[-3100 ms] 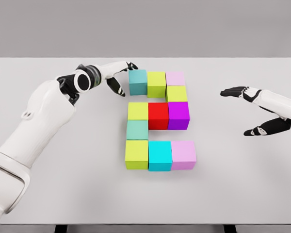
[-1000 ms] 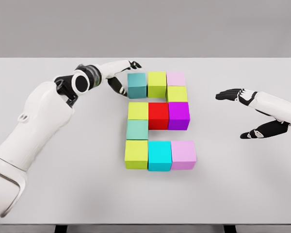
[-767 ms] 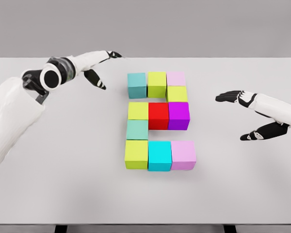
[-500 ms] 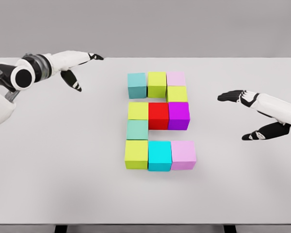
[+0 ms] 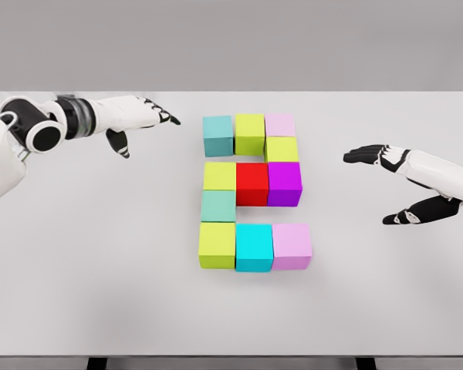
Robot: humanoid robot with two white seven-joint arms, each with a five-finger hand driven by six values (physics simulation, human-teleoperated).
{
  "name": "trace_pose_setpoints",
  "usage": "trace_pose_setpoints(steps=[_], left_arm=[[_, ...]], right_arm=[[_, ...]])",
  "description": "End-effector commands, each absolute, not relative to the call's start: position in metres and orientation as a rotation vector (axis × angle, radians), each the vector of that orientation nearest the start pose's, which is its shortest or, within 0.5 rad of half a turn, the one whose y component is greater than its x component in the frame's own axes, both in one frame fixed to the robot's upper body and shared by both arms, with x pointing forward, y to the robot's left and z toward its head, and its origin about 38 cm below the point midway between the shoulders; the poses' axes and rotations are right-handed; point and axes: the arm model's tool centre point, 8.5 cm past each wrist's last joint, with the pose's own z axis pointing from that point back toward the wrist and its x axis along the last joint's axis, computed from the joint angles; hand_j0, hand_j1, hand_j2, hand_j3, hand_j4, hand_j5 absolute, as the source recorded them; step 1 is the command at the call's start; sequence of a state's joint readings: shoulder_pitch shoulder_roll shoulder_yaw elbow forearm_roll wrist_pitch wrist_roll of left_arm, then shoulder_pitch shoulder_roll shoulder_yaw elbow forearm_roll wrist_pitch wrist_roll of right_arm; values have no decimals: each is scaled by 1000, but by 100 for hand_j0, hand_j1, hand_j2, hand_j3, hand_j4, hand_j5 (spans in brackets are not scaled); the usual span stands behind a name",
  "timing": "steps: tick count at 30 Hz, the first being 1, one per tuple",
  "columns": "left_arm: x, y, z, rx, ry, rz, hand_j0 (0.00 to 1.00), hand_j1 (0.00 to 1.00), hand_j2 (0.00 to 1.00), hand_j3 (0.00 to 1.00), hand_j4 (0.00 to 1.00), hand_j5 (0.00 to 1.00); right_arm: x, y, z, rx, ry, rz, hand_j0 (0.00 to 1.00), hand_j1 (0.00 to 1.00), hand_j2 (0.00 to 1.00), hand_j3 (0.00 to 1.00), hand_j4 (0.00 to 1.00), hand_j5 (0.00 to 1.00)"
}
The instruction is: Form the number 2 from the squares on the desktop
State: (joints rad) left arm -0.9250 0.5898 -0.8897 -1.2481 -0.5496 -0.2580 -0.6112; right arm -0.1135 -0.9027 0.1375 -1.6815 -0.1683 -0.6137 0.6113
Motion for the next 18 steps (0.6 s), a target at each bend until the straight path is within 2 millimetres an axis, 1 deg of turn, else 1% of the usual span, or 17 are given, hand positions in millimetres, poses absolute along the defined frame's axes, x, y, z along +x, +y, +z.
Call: trace_pose_setpoints(steps=[1,3,5,8,11,14,18], left_arm=[[506,229,191,520,-1052,-2132,100,100,100,100,100,100],[505,224,194,510,-1067,-2168,100,100,100,100,100,100],[504,215,192,500,-1062,-2203,100,100,100,100,100,100],[503,207,190,486,-1071,-2214,100,100,100,100,100,100],[503,205,190,484,-1075,-2218,100,100,100,100,100,100],[501,198,190,469,-1094,-2240,100,100,100,100,100,100],[502,199,190,471,-1092,-2238,100,100,100,100,100,100]], right_arm=[[343,-354,228,-11,-1745,1573,100,100,100,100,100,100],[343,-354,228,-11,-1745,1573,100,100,100,100,100,100],[343,-354,229,-10,-1746,1574,100,100,100,100,100,100],[343,-353,228,-9,-1747,1573,100,100,100,100,100,100],[343,-354,229,-10,-1746,1574,100,100,100,100,100,100],[343,-354,229,-11,-1747,1575,100,100,100,100,100,100],[342,-352,230,-8,-1750,1579,100,100,100,100,100,100]])
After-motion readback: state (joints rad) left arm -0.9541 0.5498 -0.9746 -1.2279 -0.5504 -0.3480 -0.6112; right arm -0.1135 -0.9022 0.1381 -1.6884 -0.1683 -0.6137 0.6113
